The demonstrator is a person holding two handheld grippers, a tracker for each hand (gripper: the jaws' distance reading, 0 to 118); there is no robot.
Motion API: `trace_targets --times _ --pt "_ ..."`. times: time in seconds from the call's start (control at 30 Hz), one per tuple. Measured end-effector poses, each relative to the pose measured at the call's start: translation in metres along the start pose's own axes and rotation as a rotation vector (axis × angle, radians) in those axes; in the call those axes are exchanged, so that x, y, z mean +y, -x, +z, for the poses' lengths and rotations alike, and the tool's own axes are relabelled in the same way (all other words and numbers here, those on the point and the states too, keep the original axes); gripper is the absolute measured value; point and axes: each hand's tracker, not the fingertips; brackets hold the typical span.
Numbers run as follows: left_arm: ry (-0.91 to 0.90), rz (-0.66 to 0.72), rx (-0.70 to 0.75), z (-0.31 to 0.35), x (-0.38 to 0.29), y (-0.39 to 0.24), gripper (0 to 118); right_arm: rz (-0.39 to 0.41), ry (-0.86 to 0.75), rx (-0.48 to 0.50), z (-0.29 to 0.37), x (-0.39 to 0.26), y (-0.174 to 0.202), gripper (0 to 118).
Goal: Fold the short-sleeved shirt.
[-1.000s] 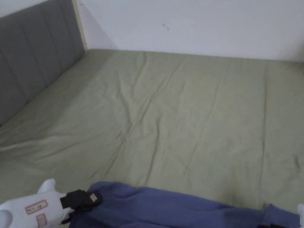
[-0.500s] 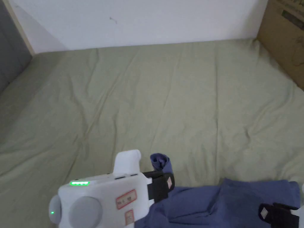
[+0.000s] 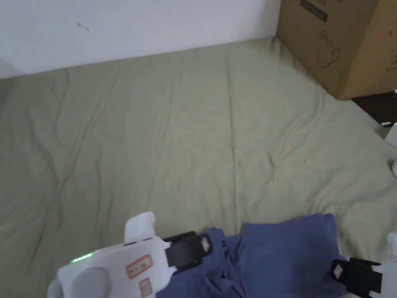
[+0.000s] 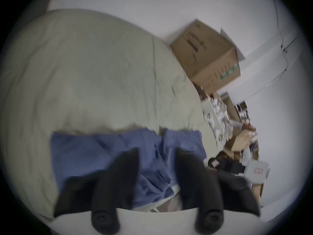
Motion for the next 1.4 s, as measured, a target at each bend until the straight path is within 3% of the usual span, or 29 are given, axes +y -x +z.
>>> trace_targets --times 0.03,0.07,0.17,0.33,0.5,0.6,0.73,0.77,0.83,1.0,1.1,1.3,1.37,1.4 --pt "-0.028 0.009 0.035 0.007 0.002 0.004 22 0.005 -0.003 -0.001 0.000 0.000 0.003 2" --pt "-0.035 0.008 0.078 0.009 0.004 0.007 8 0.011 -0.003 0.000 -0.001 0.000 0.005 2" --pt "0.071 0.004 0.140 -0.009 0.002 0.018 4 0.029 0.001 0.019 -0.006 0.001 0.011 2" --pt "0.226 0.033 0.066 -0.060 -0.028 0.011 2 0.038 0.016 0.041 -0.011 -0.001 0.016 2" --pt "0.318 -0.059 0.010 -0.074 -0.057 -0.010 2 0.041 0.027 0.029 -0.011 -0.001 0.012 2" --pt "0.296 -0.027 0.010 -0.066 -0.056 -0.008 2 0.018 0.023 0.027 -0.009 -0.002 0.009 2" --pt "0.233 0.015 -0.102 -0.038 -0.044 -0.004 3 0.018 0.024 0.030 -0.008 -0.001 0.013 2" --pt "0.205 0.015 -0.112 -0.028 -0.042 0.000 8 0.025 0.024 0.021 -0.008 -0.001 0.015 2" --pt "0.155 0.035 -0.112 -0.002 -0.036 0.014 63 0.035 0.025 0.019 -0.008 0.000 0.019 2" --pt "0.069 0.193 -0.106 0.056 -0.035 0.081 108 0.052 0.032 0.032 -0.010 0.001 0.031 2" --pt "0.042 0.335 -0.064 0.070 -0.041 0.125 108 0.079 0.040 0.028 -0.013 0.001 0.041 2" --pt "0.050 0.543 -0.136 0.048 -0.057 0.176 106 0.123 0.071 0.043 -0.020 0.000 0.063 2" --pt "0.028 0.523 -0.238 0.039 -0.058 0.174 106 0.138 0.075 0.036 -0.022 0.000 0.069 2" --pt "0.028 0.543 -0.301 0.034 -0.057 0.173 99 0.146 0.079 0.034 -0.023 0.001 0.072 2"
